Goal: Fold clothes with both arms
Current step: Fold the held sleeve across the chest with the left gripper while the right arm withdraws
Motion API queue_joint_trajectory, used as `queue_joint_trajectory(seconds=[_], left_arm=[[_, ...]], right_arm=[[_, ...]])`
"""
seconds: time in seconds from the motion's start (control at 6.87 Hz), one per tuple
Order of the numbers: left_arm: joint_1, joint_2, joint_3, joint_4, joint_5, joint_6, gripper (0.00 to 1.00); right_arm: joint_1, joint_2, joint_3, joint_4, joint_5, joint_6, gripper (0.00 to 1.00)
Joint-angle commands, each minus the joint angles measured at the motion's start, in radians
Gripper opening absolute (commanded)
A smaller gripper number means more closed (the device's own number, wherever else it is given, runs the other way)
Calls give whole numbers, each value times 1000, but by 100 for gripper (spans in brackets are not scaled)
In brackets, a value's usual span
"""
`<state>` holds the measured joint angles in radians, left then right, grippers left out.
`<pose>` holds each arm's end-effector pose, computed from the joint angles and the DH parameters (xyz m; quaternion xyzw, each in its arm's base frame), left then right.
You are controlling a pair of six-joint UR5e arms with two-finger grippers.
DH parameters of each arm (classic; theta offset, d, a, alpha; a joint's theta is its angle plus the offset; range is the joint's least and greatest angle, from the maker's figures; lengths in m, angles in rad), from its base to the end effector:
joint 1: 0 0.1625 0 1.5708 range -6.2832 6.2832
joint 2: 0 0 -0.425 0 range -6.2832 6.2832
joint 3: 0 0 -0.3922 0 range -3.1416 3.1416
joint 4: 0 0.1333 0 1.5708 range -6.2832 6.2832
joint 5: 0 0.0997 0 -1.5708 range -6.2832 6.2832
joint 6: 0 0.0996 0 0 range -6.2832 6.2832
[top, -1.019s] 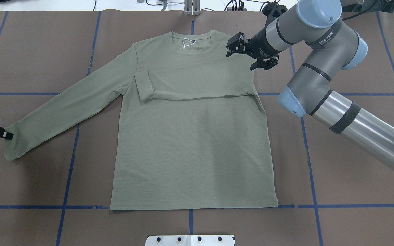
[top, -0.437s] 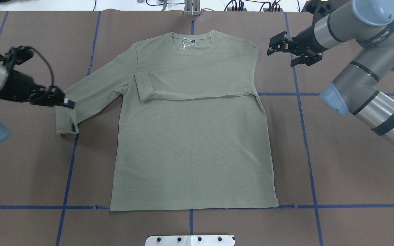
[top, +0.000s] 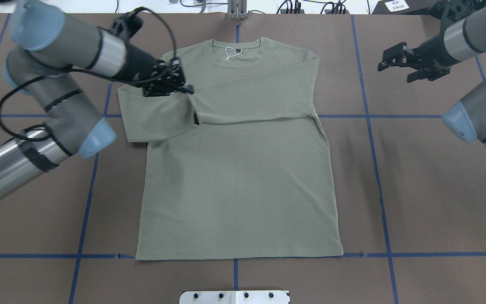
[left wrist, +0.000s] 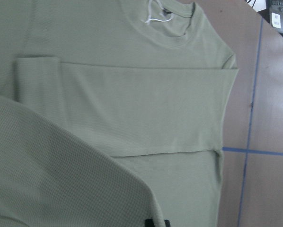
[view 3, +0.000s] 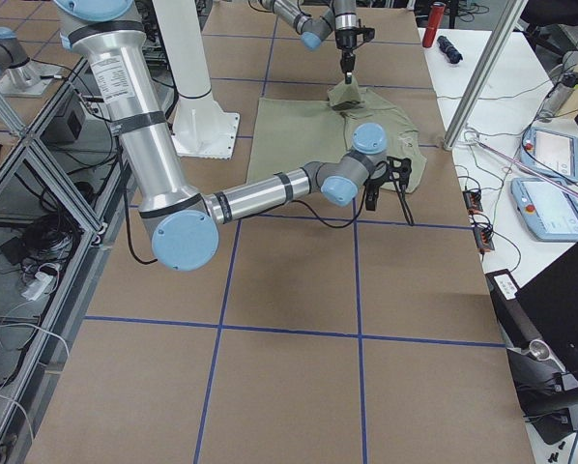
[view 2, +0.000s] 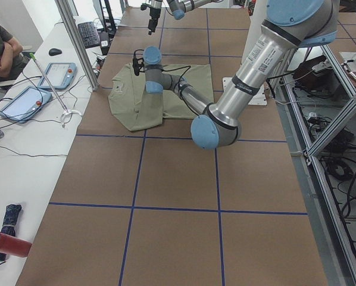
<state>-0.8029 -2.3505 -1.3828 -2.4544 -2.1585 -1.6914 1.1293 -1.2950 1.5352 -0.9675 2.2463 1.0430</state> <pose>0.4414 -0.5696 0.1546 0.0134 0.6783 -0.1412 0.7209 -0.2011 -0.5918 0.4553 0.0803 -0.4839 0.1254 0.8624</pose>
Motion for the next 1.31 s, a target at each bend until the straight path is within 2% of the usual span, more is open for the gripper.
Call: queue_joint_trajectory(seconds=[0.0, 0.29, 0.44, 0.73, 0.87, 1.16], left_arm=[[59, -319, 282, 17, 170, -92, 0], [176, -358, 335, 8, 349, -90, 0], [235, -357, 367, -44, 394, -90, 0], [257, -362, 396, -64, 446, -90, 0], [267, -381, 427, -64, 471, -90, 68], [289, -394, 423, -63, 471, -93, 80]], right_arm=[[76, -87, -7, -4, 25, -194, 100], [76, -98, -9, -2, 21, -196, 100], [76, -102, -10, 0, 16, -196, 100], [76, -104, -13, 0, 9, -196, 100], [76, -107, -15, 0, 9, -195, 100], [73, -101, -12, 0, 12, -172, 100]])
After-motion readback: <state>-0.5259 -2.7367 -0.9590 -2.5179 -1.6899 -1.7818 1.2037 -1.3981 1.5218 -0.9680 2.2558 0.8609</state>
